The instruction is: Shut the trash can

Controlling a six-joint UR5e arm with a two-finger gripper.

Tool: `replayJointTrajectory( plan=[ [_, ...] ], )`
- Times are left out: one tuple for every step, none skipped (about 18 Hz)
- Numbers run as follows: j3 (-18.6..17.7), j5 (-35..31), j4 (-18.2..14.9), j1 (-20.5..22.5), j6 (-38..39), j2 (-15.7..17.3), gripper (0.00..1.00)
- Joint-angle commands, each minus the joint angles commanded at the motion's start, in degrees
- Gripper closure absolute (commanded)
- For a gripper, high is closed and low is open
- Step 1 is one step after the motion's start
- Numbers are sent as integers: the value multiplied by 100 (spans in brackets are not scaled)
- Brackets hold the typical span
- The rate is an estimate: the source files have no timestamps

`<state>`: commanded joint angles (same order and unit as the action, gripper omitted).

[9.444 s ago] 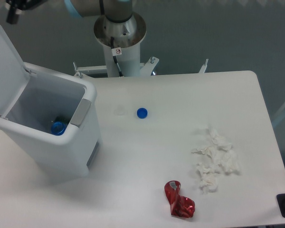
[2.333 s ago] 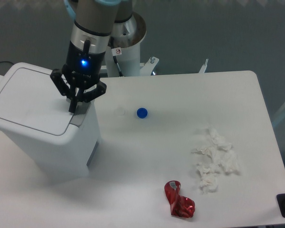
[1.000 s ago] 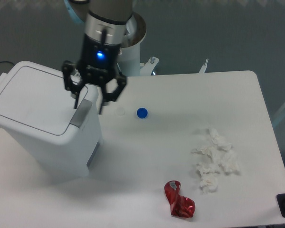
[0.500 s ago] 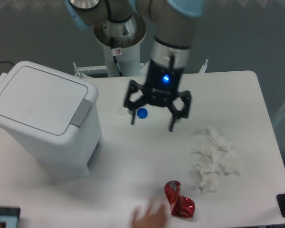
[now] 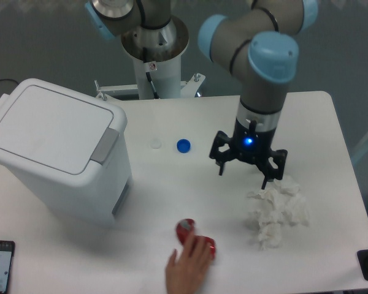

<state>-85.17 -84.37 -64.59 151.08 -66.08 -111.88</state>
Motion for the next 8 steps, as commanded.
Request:
replayJointTrajectory(
  plan=[
    [79, -70, -97, 44, -167, -53, 0],
    [132, -175, -193, 79, -351, -88, 0],
    [167, -281, -212, 79, -483, -123, 0],
    [176, -334, -203, 105, -537, -150, 0],
    [185, -352, -186, 132, -546, -167, 0],
    [185, -361, -177, 150, -546, -185, 0],
    [194, -370, -168, 150, -546, -203, 0],
    [211, -370, -159, 167, -546, -211, 0]
  ],
)
